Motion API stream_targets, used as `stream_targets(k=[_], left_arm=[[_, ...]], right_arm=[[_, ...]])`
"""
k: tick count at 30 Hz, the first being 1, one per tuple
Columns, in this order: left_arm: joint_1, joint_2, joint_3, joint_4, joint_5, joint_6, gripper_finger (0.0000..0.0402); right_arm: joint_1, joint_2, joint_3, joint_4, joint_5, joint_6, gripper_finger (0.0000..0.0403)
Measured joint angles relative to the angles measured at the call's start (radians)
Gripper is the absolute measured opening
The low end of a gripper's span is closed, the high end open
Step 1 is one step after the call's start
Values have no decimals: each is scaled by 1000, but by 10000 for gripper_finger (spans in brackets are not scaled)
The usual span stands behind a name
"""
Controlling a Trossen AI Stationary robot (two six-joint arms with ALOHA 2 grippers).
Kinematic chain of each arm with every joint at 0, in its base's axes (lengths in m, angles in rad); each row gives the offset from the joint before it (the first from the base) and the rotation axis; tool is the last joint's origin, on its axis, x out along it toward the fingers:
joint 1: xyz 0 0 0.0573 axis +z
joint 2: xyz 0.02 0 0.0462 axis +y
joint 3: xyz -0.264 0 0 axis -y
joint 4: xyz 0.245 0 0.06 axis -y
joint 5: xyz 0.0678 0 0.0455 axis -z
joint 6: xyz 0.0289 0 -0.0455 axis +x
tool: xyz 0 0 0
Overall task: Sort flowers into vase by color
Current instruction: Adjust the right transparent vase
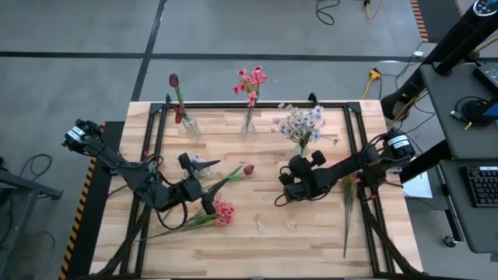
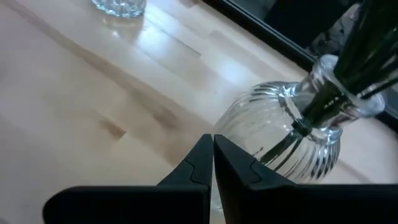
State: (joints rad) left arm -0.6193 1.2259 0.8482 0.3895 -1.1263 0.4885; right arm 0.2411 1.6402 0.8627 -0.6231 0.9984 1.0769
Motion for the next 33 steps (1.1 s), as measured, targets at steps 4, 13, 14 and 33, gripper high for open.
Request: stream_targets(k=[4, 13, 14, 33], left_arm=[[0, 0, 0, -2, -1, 0, 261], [0, 0, 0, -5, -1, 0, 261], [0, 0, 0, -5, -2, 0, 261], [0, 0, 0, -11, -19, -26, 261]], right_arm=[[-27, 0, 0, 0, 1, -46, 9], [-72, 0, 0, -6, 9, -135, 9], [-76, 0, 0, -7, 10, -141, 9], [-86, -13, 0, -30, 26, -165, 9]])
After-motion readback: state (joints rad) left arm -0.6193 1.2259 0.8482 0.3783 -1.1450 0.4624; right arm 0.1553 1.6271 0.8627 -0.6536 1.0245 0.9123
